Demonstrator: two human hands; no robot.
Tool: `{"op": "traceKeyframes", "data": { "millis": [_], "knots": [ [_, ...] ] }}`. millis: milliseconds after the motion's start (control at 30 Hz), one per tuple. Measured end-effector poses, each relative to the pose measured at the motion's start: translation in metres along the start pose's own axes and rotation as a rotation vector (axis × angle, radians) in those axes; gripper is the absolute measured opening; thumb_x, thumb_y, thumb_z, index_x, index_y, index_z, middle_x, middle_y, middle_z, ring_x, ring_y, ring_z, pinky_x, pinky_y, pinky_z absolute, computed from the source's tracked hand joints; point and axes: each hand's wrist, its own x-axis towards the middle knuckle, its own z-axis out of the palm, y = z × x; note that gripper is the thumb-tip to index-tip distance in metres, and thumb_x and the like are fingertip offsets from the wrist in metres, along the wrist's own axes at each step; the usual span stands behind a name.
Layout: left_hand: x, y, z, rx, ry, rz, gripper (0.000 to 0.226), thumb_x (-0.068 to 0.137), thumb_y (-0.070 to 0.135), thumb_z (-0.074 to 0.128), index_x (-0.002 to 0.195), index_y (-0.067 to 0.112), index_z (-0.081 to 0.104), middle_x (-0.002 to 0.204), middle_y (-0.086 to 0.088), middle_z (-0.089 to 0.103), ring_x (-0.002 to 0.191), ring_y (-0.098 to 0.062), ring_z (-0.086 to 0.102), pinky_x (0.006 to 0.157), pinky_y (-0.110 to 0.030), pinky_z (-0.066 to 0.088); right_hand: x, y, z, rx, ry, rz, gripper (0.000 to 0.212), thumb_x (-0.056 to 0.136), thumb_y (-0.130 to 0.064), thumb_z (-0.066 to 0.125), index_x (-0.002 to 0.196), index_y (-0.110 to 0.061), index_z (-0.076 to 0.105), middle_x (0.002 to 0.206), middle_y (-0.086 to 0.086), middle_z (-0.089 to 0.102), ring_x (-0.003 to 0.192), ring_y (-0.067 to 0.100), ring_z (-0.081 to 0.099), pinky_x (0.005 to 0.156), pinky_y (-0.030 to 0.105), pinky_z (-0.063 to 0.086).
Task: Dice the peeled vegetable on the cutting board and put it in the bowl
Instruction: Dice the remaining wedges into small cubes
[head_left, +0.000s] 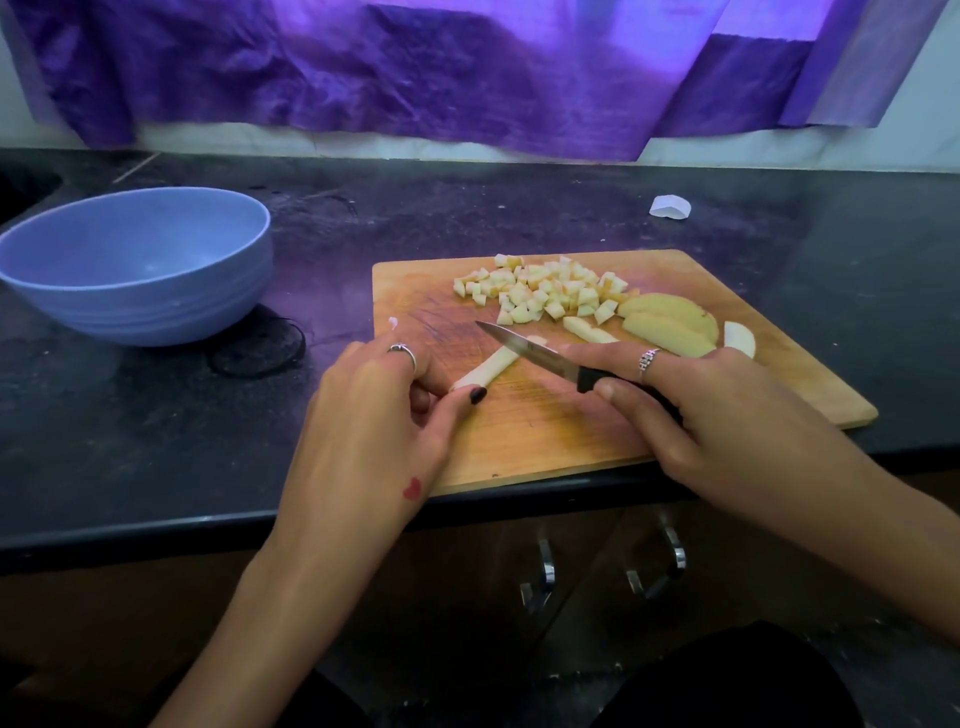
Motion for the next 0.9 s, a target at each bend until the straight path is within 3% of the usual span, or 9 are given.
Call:
{"op": "traceKeyframes", "data": {
  "millis": [233, 333, 467, 533, 633, 833, 900],
  "knots": [
    [0.000, -0.001, 0.001, -0.023, 0.009, -0.001, 0.022, 0.078, 0.036, 0.072, 0.068, 0.019, 0.064, 0.065, 0.011, 0.054, 0.069, -0.007, 0.048, 0.058, -0.015, 0.036, 0.012, -0.010, -0.002, -0.121, -0.049, -0.060, 0.042, 0.095, -0.049, 0.023, 0.137, -0.056, 0.026, 0.065, -0.011, 0.049, 0.057, 0.006, 0.046, 0.044, 0.021, 0.026],
    [-0.001, 0.000, 0.002, -0.028, 0.013, -0.015, 0.024, 0.079, 0.037, 0.072, 0.066, 0.020, 0.062, 0.065, 0.010, 0.054, 0.070, -0.008, 0.048, 0.058, -0.015, 0.035, 0.017, -0.011, -0.004, -0.134, -0.071, -0.081, 0.041, 0.098, -0.048, 0.026, 0.138, -0.055, 0.021, 0.068, -0.012, 0.047, 0.062, 0.005, 0.048, 0.047, 0.021, 0.032],
    [-0.001, 0.000, 0.002, -0.041, 0.013, -0.023, 0.024, 0.079, 0.038, 0.071, 0.066, 0.021, 0.061, 0.065, 0.010, 0.055, 0.072, -0.010, 0.050, 0.059, -0.022, 0.038, 0.004, -0.006, -0.001, -0.340, -0.050, -0.140, 0.048, 0.100, -0.044, 0.020, 0.142, -0.051, -0.004, 0.081, -0.007, 0.058, 0.068, 0.014, 0.056, 0.056, 0.028, 0.047],
    [-0.001, 0.000, 0.002, -0.051, 0.013, -0.026, 0.023, 0.079, 0.038, 0.071, 0.067, 0.020, 0.062, 0.065, 0.009, 0.056, 0.073, -0.010, 0.050, 0.060, -0.019, 0.038, -0.001, 0.001, 0.001, -0.349, 0.006, -0.141, 0.047, 0.099, -0.043, 0.021, 0.143, -0.052, 0.007, 0.076, -0.006, 0.062, 0.062, 0.018, 0.058, 0.052, 0.031, 0.048],
    [-0.002, 0.000, 0.003, -0.053, 0.007, -0.030, 0.023, 0.079, 0.038, 0.071, 0.068, 0.020, 0.063, 0.065, 0.010, 0.055, 0.072, -0.009, 0.050, 0.061, -0.019, 0.039, -0.005, 0.002, 0.003, -0.163, 0.060, -0.110, 0.045, 0.093, -0.048, 0.022, 0.136, -0.046, 0.036, 0.053, -0.006, 0.054, 0.043, 0.016, 0.050, 0.036, 0.026, 0.035],
    [-0.001, 0.001, 0.002, -0.074, 0.014, -0.020, 0.022, 0.078, 0.035, 0.073, 0.066, 0.021, 0.062, 0.065, 0.010, 0.055, 0.071, -0.008, 0.050, 0.059, -0.018, 0.038, 0.003, -0.007, 0.000, -0.149, 0.021, -0.126, 0.059, 0.084, -0.057, 0.007, 0.138, -0.052, 0.030, 0.056, -0.010, 0.046, 0.048, 0.008, 0.044, 0.041, 0.022, 0.028],
    [-0.001, 0.000, 0.003, -0.083, 0.020, -0.020, 0.022, 0.078, 0.034, 0.074, 0.066, 0.020, 0.062, 0.065, 0.011, 0.054, 0.070, -0.007, 0.050, 0.059, -0.015, 0.037, 0.010, -0.008, 0.001, -0.163, -0.006, -0.140, 0.053, 0.087, -0.057, 0.011, 0.139, -0.054, 0.024, 0.061, -0.011, 0.046, 0.054, 0.006, 0.044, 0.044, 0.020, 0.023]
  ]
}}
